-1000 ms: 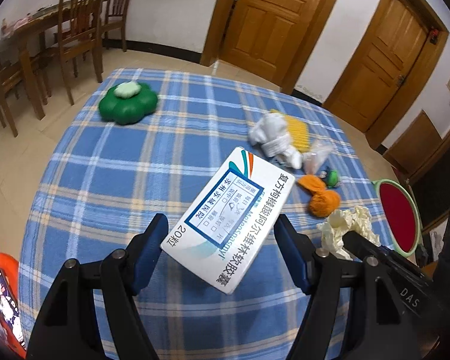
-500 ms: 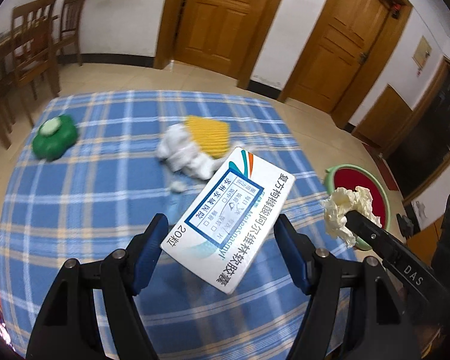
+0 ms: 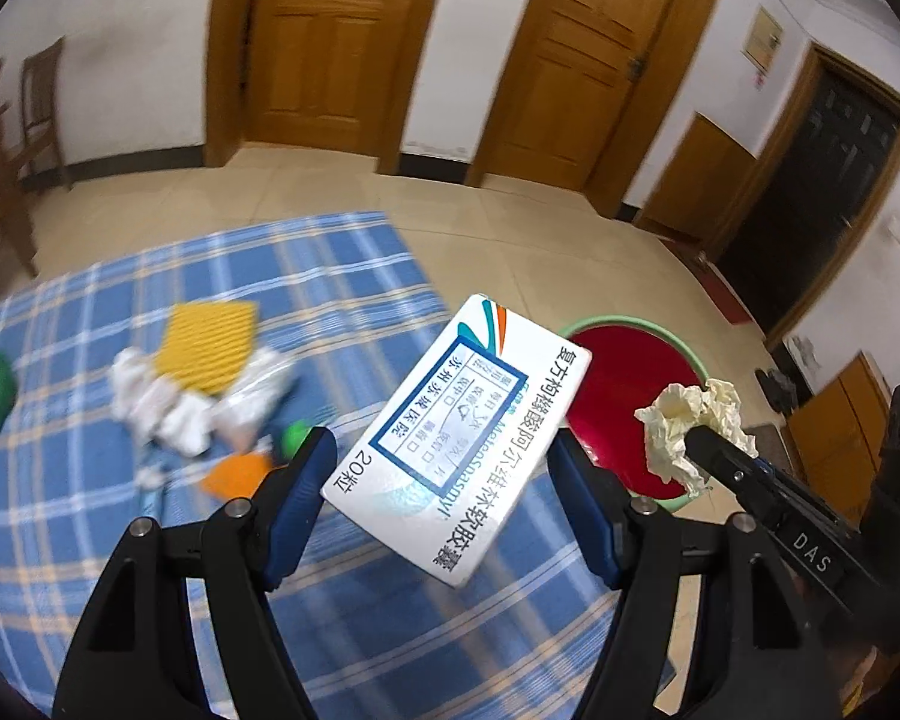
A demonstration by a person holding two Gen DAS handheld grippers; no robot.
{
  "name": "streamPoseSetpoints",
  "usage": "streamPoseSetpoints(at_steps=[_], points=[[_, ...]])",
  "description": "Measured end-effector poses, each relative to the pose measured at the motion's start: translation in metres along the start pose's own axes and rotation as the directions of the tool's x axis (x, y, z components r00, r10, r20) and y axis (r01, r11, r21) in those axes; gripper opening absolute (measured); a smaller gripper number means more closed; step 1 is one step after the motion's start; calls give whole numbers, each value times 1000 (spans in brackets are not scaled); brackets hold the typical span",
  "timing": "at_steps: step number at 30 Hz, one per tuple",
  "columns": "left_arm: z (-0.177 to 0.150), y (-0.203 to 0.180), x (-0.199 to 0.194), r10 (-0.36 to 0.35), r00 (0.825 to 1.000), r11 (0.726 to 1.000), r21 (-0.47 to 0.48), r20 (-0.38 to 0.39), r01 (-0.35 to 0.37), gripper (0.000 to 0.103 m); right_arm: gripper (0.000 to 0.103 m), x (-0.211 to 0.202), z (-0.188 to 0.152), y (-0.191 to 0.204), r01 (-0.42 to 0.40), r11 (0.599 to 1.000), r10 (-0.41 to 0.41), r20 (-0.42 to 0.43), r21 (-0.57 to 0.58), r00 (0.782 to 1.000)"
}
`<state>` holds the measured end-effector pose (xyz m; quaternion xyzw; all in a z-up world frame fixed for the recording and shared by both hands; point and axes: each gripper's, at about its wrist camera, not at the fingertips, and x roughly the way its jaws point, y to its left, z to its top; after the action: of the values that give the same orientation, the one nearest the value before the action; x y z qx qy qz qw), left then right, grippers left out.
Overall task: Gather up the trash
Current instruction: 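Carry the box and paper wad over the red bucket and open both tools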
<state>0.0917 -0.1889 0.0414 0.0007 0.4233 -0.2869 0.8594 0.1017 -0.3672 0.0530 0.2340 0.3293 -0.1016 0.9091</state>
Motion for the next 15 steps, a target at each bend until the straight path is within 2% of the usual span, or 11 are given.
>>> streamPoseSetpoints(at_steps=[7,15], points=[[13,-46,40,-35,999,996,84,-32,38,72,26,0,2,-60,86,989,-89,23,117,996],[14,-86,90,-67,994,986,147,-85,79,72,27,13,-3,-112,174,967,-175,-7,185,984]])
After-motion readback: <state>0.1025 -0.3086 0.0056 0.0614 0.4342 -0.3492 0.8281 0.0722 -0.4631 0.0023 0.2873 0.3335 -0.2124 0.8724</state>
